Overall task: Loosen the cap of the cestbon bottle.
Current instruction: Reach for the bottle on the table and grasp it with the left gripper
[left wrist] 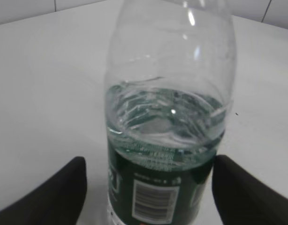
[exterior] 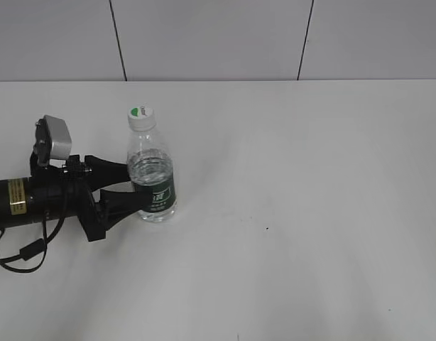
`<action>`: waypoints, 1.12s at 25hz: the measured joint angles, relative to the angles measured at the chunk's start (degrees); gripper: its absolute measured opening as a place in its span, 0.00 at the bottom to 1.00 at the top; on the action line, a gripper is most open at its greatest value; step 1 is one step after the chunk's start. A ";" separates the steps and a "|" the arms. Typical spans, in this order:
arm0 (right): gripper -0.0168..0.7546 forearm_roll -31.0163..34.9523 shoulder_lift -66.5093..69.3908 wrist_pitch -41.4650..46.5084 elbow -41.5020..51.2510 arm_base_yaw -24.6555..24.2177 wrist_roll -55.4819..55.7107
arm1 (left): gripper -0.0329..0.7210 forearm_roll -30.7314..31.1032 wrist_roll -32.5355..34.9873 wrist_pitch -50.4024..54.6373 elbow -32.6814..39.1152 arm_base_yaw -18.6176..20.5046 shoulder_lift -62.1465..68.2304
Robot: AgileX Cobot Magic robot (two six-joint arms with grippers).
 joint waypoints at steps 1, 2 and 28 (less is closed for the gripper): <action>0.64 0.00 0.00 0.00 0.00 0.00 0.00 | 0.67 -0.31 -0.46 0.05 0.00 0.00 0.00; 0.64 0.00 0.00 0.00 0.00 0.00 0.00 | 0.70 -0.66 -0.80 0.05 0.00 0.00 0.00; 0.64 0.00 0.00 0.00 0.00 0.00 0.05 | 0.80 -1.62 -2.24 0.61 -2.76 -6.02 0.29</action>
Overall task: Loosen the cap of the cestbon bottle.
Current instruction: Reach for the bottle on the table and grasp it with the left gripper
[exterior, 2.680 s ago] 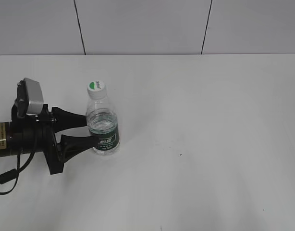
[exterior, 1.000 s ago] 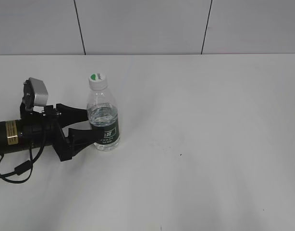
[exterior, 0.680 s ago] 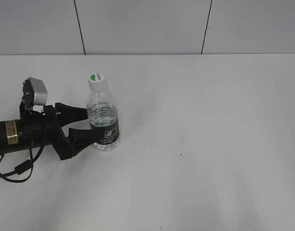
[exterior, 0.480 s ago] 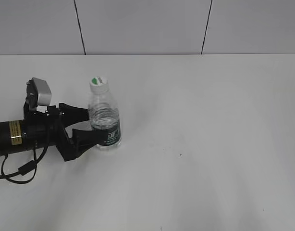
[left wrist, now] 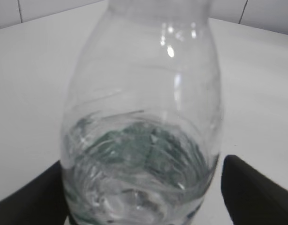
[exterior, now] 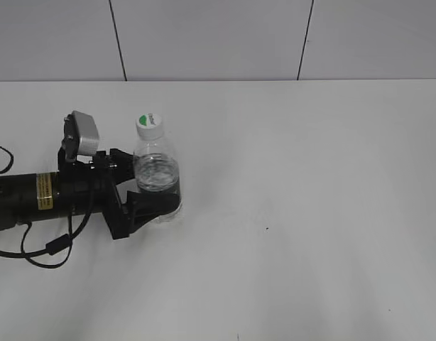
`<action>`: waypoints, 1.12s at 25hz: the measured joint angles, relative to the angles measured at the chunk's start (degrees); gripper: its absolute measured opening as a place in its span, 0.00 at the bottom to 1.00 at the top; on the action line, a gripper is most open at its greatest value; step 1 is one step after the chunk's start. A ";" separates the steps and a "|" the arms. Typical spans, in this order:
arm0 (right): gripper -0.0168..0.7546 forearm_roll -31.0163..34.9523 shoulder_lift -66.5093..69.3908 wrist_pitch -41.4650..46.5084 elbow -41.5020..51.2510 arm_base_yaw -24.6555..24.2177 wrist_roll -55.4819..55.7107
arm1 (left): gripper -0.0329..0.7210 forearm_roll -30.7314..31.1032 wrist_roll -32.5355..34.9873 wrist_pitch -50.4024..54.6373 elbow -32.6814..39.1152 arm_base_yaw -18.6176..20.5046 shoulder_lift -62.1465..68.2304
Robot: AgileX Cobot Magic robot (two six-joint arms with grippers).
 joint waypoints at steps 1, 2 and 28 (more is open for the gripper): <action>0.64 0.00 0.00 0.00 0.00 0.00 0.00 | 0.80 0.19 0.00 0.43 -0.46 -0.27 0.00; 0.64 0.00 0.00 0.00 0.00 0.00 0.00 | 0.80 0.60 0.00 0.76 -0.81 -0.44 0.00; 0.64 0.00 0.00 0.00 0.00 0.00 0.00 | 0.71 2.58 0.00 -0.22 -2.49 -0.56 4.56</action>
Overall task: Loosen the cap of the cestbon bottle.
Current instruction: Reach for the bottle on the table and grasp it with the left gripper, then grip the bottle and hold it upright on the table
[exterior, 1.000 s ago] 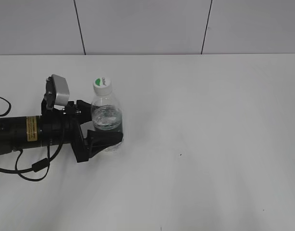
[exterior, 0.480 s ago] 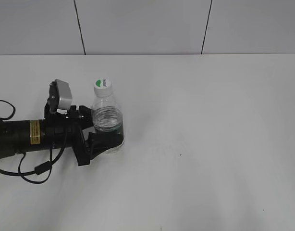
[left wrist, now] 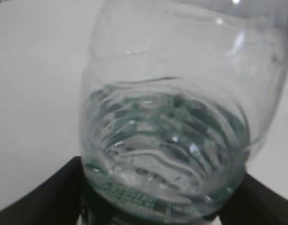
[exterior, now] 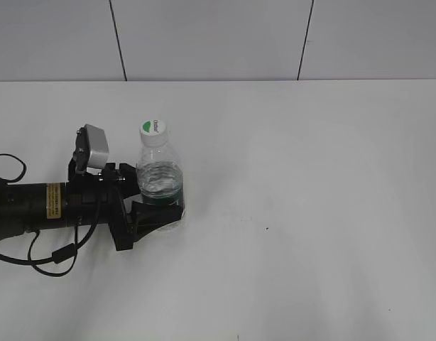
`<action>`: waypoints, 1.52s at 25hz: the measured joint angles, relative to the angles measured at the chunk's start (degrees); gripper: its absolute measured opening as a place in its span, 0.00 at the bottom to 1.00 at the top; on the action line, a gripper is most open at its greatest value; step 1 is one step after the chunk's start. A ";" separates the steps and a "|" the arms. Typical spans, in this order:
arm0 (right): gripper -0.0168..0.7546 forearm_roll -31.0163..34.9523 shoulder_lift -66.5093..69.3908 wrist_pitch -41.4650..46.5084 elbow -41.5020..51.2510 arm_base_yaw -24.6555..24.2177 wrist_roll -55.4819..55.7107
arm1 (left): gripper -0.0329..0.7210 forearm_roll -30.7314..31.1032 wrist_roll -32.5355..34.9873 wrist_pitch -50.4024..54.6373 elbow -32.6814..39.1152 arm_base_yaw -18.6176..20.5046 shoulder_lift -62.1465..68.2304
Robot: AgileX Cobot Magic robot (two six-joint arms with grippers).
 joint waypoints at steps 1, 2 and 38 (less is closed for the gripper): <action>0.64 0.00 0.00 0.00 0.00 0.00 0.00 | 0.70 -0.05 0.00 0.00 0.00 0.00 0.00; 0.64 0.00 0.00 0.00 0.00 0.00 0.00 | 0.70 -0.07 0.00 0.00 0.00 0.00 0.00; 0.64 0.00 0.00 0.00 0.00 0.00 0.00 | 0.61 0.06 0.06 -0.17 0.00 0.00 0.00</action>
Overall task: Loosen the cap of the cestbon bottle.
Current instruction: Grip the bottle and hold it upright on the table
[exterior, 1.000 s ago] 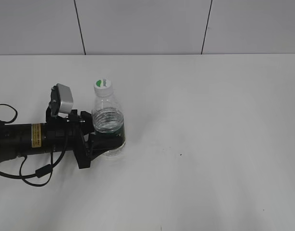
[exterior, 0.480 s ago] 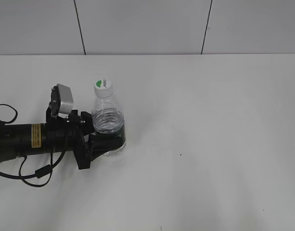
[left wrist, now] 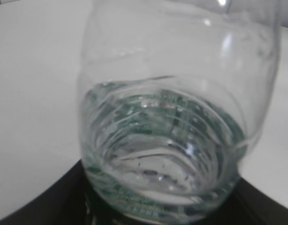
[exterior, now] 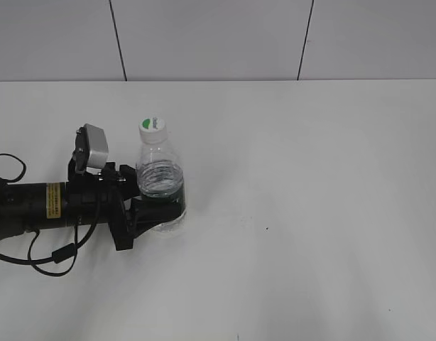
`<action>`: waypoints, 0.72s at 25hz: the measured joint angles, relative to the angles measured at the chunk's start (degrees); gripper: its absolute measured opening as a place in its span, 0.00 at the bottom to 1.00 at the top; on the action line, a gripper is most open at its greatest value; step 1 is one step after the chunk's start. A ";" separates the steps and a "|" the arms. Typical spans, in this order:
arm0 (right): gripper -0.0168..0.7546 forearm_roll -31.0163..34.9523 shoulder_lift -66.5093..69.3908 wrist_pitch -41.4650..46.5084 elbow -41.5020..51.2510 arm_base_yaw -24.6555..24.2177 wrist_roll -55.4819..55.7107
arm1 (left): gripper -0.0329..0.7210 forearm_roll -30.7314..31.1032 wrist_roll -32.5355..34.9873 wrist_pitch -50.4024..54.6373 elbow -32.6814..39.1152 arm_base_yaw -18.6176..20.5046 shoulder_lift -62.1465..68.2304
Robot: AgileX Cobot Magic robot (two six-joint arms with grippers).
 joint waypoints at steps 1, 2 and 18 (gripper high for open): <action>0.64 0.00 0.00 0.00 0.00 0.00 0.00 | 0.61 0.00 0.00 0.00 0.00 0.00 0.00; 0.64 0.00 0.00 0.00 0.00 0.00 0.00 | 0.61 0.00 0.00 0.00 0.00 0.00 0.00; 0.64 0.00 0.00 0.00 0.00 0.00 0.00 | 0.60 -0.27 -0.19 1.91 0.00 -0.06 -2.37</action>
